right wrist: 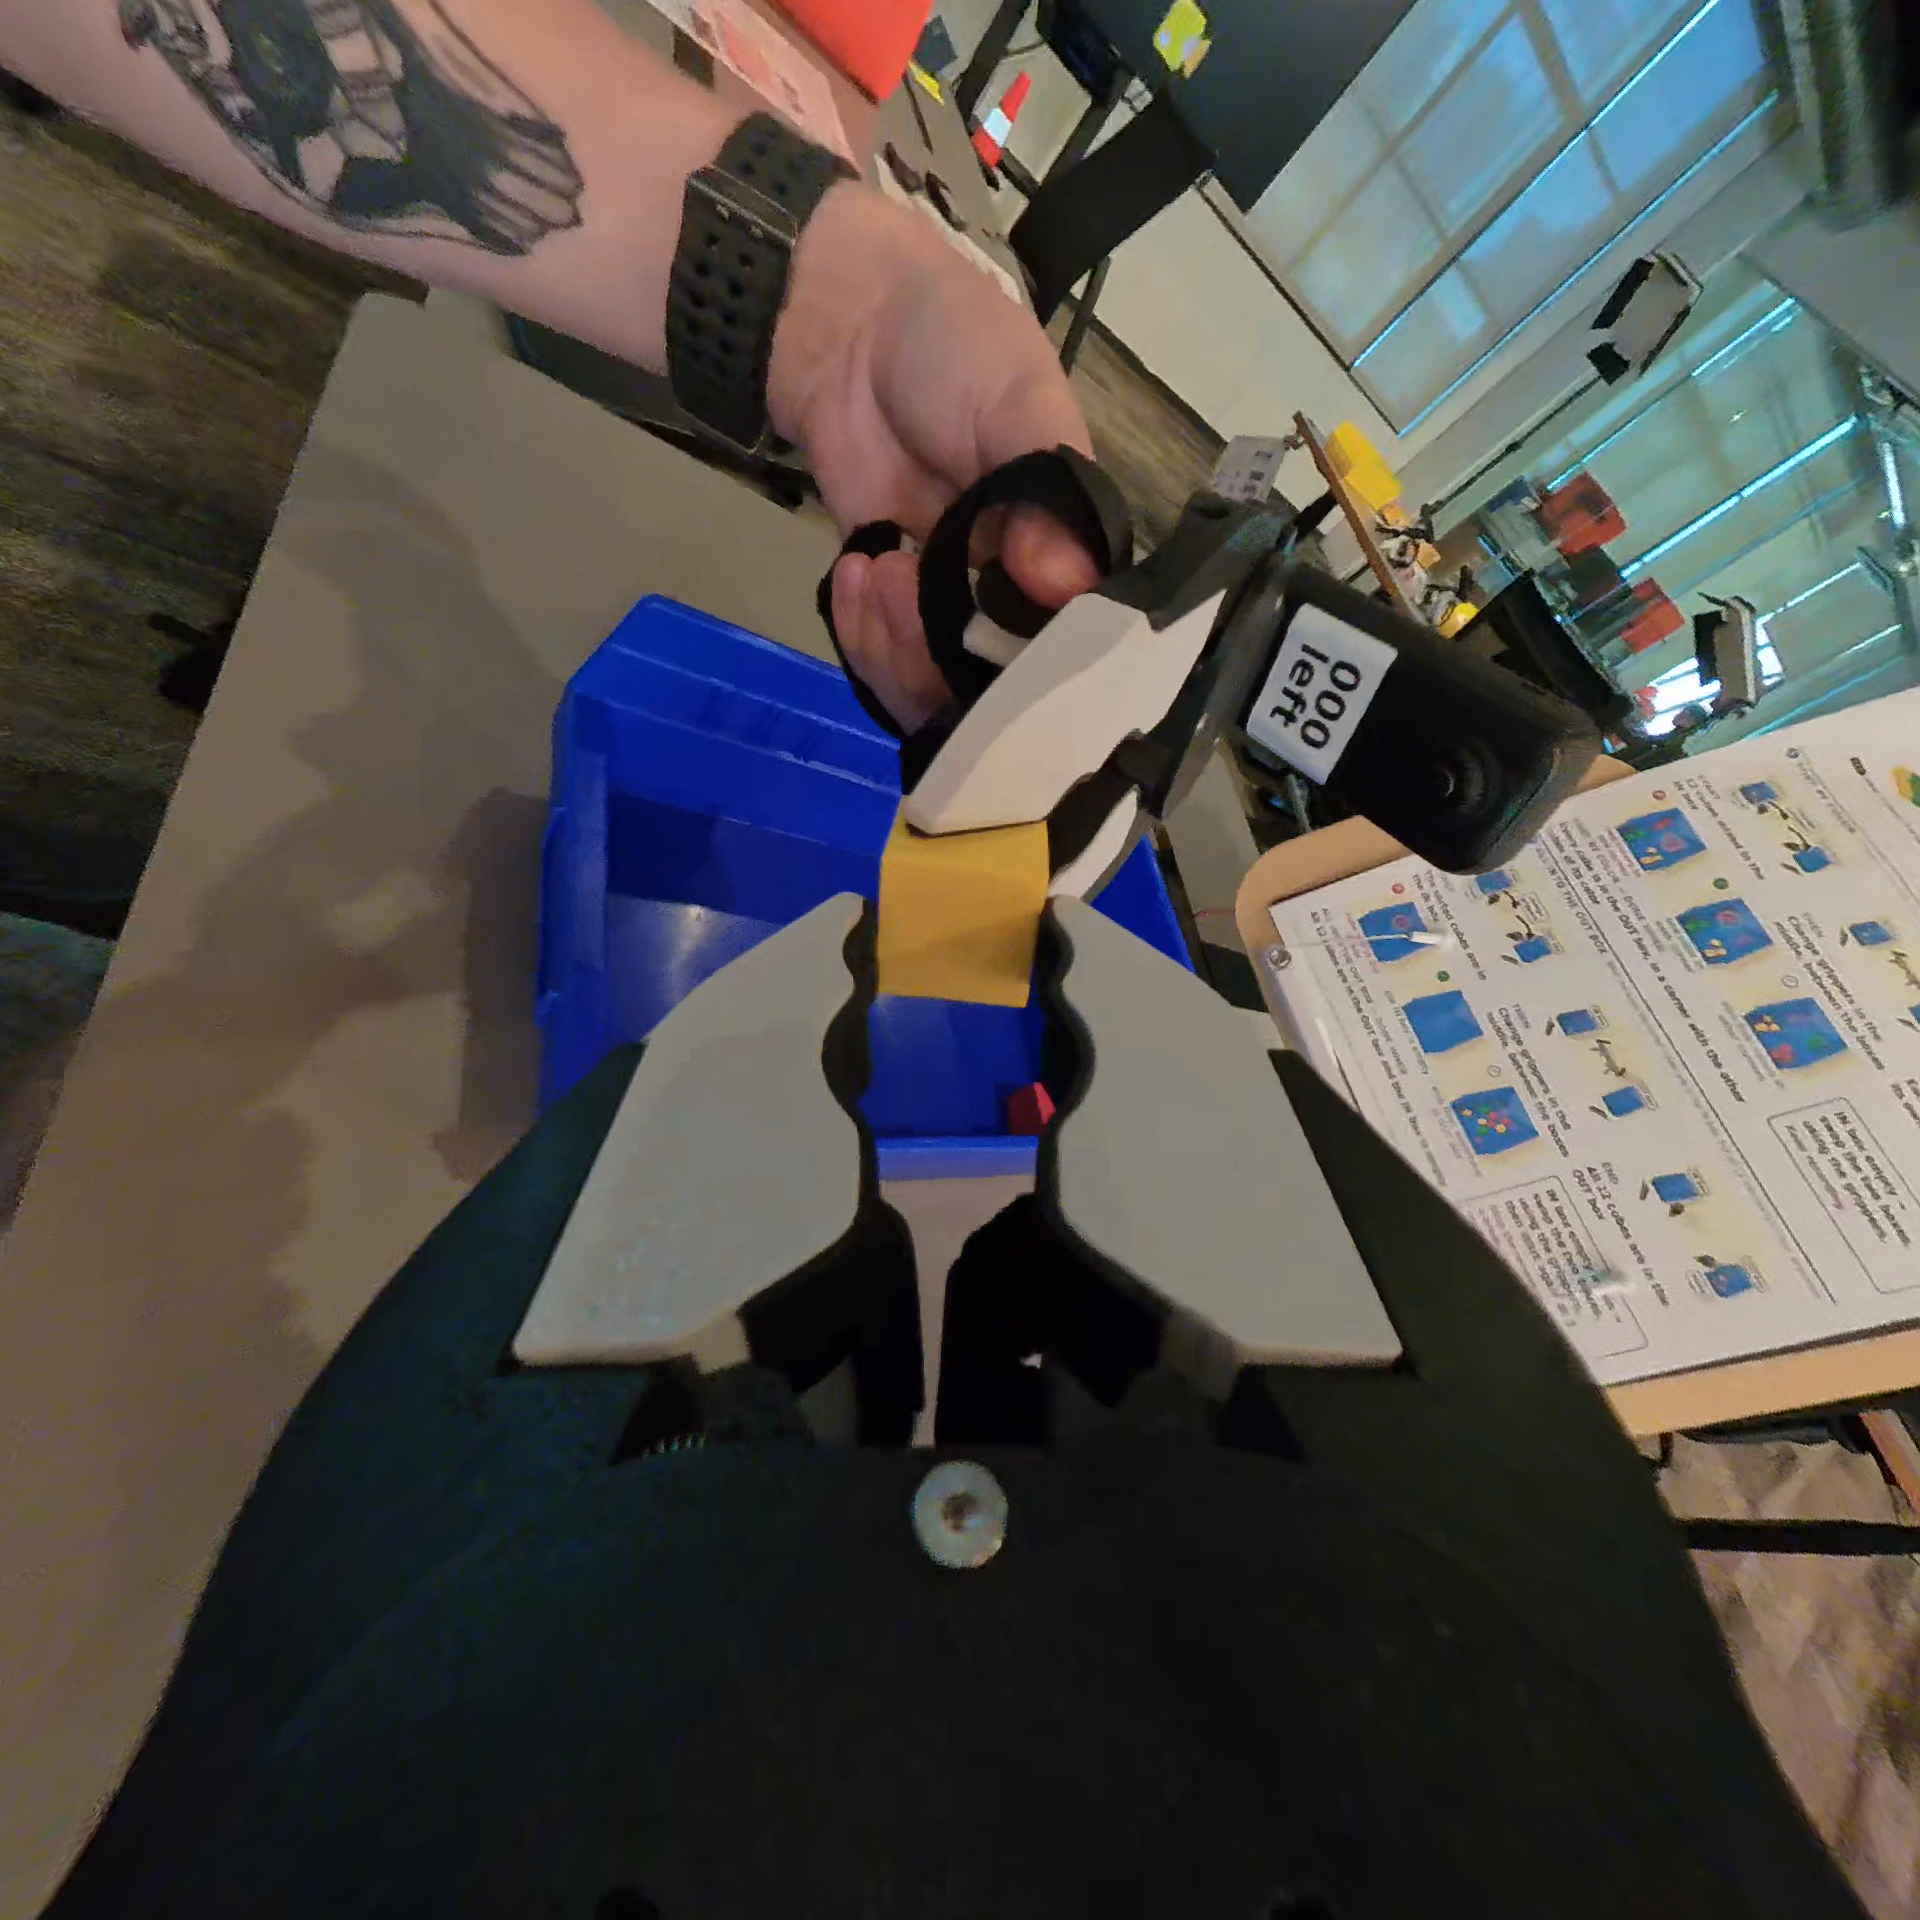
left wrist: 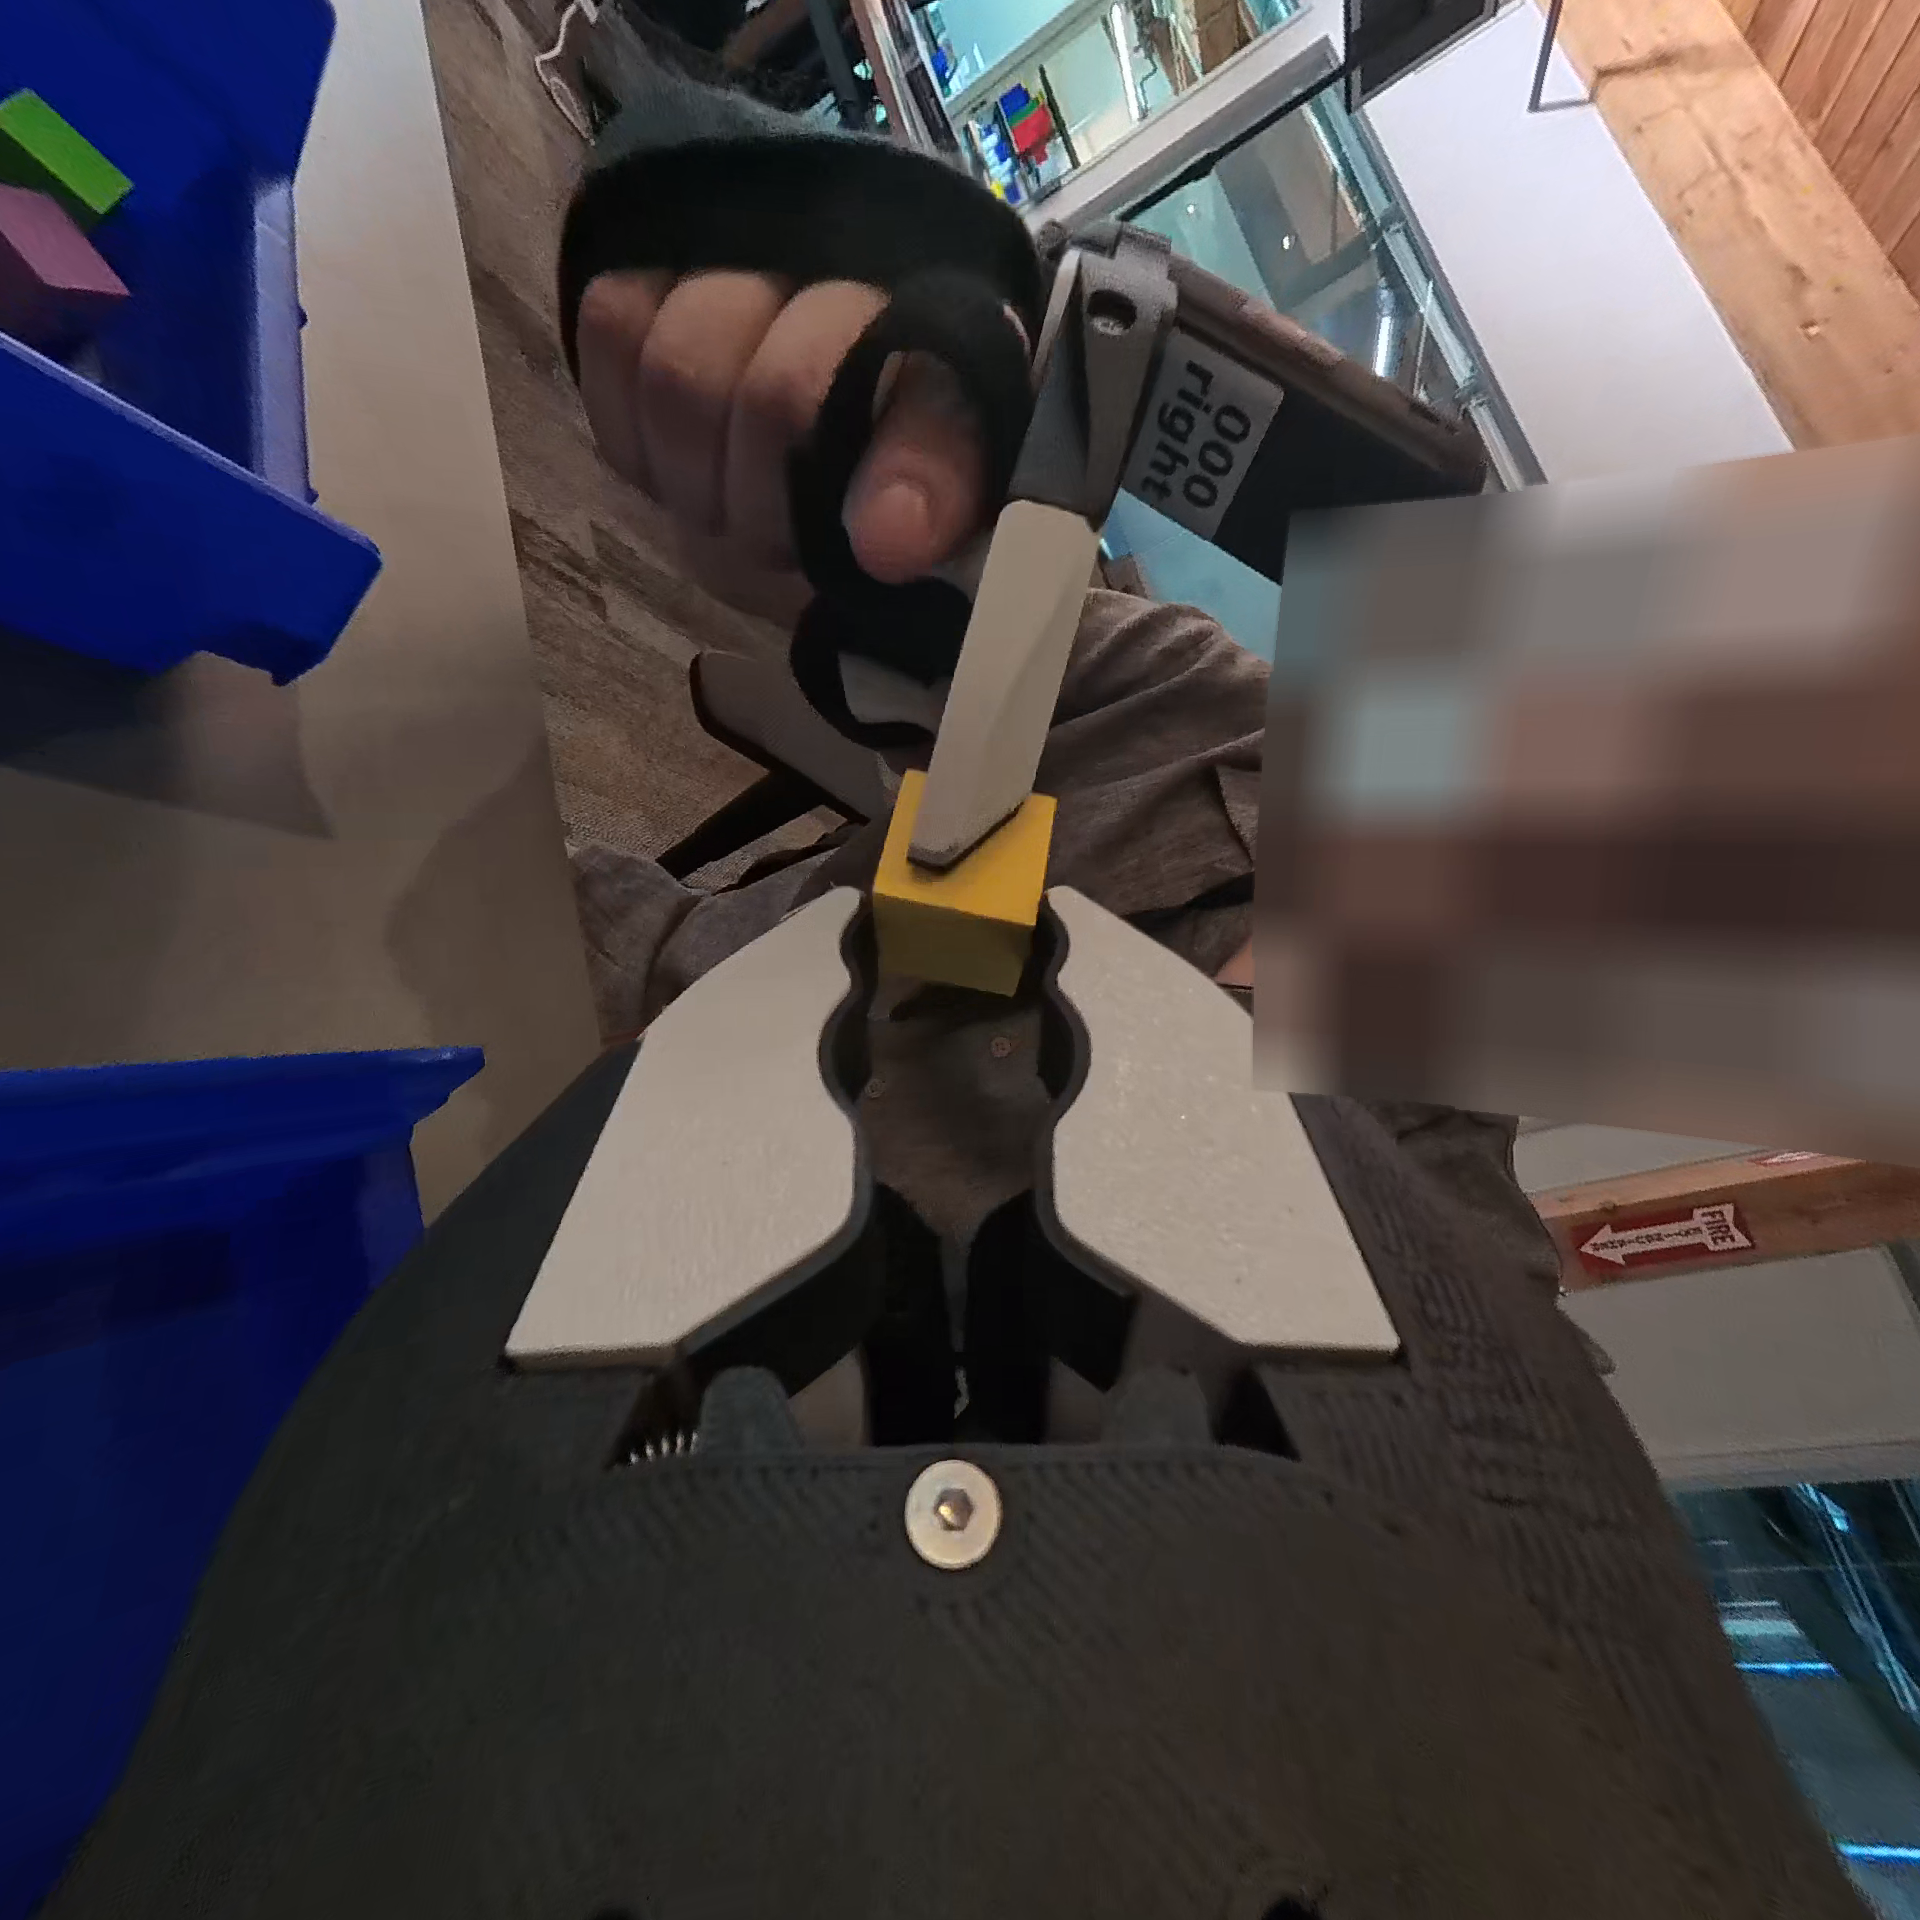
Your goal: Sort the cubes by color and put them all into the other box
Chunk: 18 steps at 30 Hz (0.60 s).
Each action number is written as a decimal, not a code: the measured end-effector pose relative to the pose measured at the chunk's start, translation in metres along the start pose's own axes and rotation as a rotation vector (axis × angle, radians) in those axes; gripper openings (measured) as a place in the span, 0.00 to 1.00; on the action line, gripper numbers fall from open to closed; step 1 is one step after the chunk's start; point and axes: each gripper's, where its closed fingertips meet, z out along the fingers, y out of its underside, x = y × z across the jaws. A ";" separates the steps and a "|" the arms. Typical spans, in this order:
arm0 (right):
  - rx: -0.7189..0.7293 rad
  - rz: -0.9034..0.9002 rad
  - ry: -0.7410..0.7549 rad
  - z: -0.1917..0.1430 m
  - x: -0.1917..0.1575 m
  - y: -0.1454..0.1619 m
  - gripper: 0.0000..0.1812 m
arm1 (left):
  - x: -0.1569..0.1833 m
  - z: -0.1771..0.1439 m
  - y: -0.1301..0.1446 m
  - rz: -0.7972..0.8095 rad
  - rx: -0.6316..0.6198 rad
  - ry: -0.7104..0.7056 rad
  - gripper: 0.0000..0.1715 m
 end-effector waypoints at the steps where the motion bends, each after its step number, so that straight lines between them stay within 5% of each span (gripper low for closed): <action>1: -0.016 0.001 -0.013 -0.002 -0.001 0.002 0.16 | -0.001 0.002 -0.001 -0.002 0.000 0.001 0.17; 6: -0.059 0.020 -0.057 -0.027 0.008 0.009 0.15 | 0.005 0.001 -0.021 0.051 0.106 0.041 0.22; 9: -0.188 0.031 -0.094 -0.057 0.016 0.031 0.15 | 0.006 -0.011 -0.030 0.133 0.190 -0.049 0.25; 14: -0.710 0.233 -0.291 -0.118 0.009 0.152 0.16 | 0.012 -0.022 -0.015 0.288 0.306 -0.318 0.17; 18: -0.938 0.420 -0.492 -0.144 -0.028 0.225 0.16 | 0.015 -0.014 0.006 0.358 0.390 -0.406 0.13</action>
